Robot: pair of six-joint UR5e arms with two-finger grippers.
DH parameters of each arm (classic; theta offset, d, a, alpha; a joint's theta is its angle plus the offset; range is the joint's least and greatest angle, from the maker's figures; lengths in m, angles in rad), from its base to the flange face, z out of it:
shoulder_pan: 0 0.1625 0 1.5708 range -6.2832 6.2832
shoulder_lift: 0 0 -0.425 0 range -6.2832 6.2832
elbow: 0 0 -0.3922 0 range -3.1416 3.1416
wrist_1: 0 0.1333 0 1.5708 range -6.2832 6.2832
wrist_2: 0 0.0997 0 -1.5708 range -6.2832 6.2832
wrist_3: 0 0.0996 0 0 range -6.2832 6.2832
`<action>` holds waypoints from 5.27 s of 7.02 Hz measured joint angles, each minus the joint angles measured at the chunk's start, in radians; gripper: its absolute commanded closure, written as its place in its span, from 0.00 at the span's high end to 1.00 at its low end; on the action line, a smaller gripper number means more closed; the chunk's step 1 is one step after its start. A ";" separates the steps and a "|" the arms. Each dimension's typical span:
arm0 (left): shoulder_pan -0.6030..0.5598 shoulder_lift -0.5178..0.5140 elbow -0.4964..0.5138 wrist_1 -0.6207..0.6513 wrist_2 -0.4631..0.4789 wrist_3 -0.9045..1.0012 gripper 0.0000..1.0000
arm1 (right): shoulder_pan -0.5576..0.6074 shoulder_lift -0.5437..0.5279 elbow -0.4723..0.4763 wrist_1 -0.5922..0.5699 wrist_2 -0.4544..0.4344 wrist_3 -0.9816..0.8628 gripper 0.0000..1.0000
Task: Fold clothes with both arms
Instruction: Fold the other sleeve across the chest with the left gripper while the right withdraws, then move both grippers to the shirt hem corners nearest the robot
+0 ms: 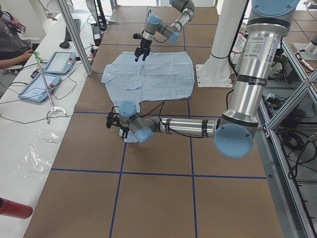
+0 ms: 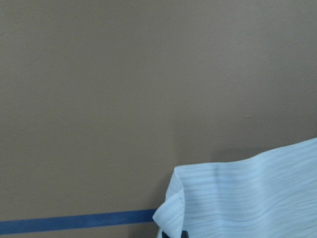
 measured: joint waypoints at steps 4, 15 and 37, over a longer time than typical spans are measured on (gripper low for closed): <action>0.303 -0.382 -0.135 0.170 0.101 -0.642 0.00 | 0.175 -0.295 0.159 0.006 0.181 -0.290 1.00; 0.548 -0.606 -0.193 0.176 0.411 -0.896 1.00 | 0.094 -0.488 0.298 0.006 0.163 -0.245 1.00; 0.729 -0.090 -0.599 0.279 0.654 -0.830 1.00 | -0.452 -0.776 0.655 -0.170 -0.164 0.233 0.00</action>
